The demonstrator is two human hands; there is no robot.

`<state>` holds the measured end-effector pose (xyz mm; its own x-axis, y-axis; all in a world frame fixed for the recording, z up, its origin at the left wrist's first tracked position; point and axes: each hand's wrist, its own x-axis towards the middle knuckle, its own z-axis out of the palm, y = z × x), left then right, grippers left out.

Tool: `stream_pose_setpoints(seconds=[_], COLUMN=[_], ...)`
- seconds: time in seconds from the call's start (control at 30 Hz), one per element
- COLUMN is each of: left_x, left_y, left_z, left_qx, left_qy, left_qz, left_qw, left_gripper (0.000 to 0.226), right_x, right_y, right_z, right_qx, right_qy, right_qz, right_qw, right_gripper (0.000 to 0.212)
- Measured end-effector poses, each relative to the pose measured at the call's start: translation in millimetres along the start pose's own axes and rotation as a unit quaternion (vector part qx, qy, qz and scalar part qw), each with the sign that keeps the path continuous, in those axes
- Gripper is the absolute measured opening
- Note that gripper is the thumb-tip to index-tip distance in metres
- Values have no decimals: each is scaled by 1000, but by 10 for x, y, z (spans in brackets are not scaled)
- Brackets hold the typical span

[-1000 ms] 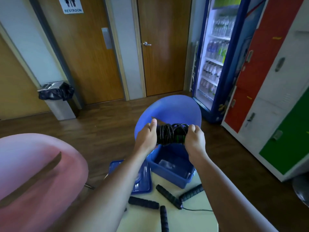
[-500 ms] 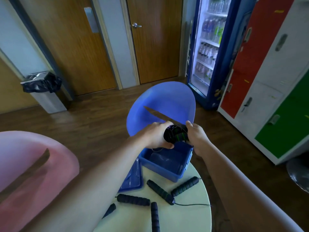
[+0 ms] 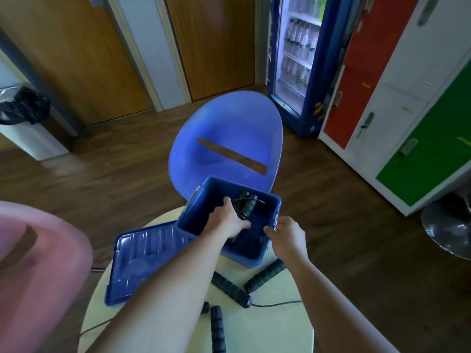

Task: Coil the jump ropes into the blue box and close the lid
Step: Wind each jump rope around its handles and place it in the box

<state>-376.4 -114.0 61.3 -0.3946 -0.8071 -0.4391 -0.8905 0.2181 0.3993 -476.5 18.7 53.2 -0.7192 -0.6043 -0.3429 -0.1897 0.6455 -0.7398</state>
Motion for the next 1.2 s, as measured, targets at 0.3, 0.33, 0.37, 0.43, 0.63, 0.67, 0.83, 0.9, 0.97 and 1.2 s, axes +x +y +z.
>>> stream_pose_setpoints(seconds=[0.3,0.33,0.37,0.43,0.63,0.67,0.83,0.9,0.97,1.2], left_x=[231,252,277,319,391,388,367,340,292,-45], left_y=[25,27,21,0,-67,-56,-31,-34,-26,-216], left_z=[497,513,519,498,398,398,398,369,304,-130], left_qx=[-5,-4,-2,-12,28,46,83,97,118,57], left_qy=[-66,-78,-90,-106,-143,-146,-149,-144,-131,-36], left_qz=[-45,-38,-27,-4,38,43,36,39,46,122], left_qw=[997,996,996,994,989,987,985,984,983,990], left_gripper=[90,92,92,87,47,46,49,53,59,65], right_x=[37,41,39,40,36,40,25,-7,-57,-386], right_y=[203,216,223,238,246,251,226,205,194,-27], right_z=[120,121,115,104,97,100,108,101,78,-75], right_qx=[101,103,100,99,102,102,94,77,57,12], right_qy=[-11,-11,-13,-18,-30,-29,-27,-24,-19,16], right_qz=[39,37,34,31,40,43,45,40,37,-8], right_qw=[994,994,994,994,994,993,994,996,998,1000], right_gripper=[25,26,27,26,32,33,34,36,42,36])
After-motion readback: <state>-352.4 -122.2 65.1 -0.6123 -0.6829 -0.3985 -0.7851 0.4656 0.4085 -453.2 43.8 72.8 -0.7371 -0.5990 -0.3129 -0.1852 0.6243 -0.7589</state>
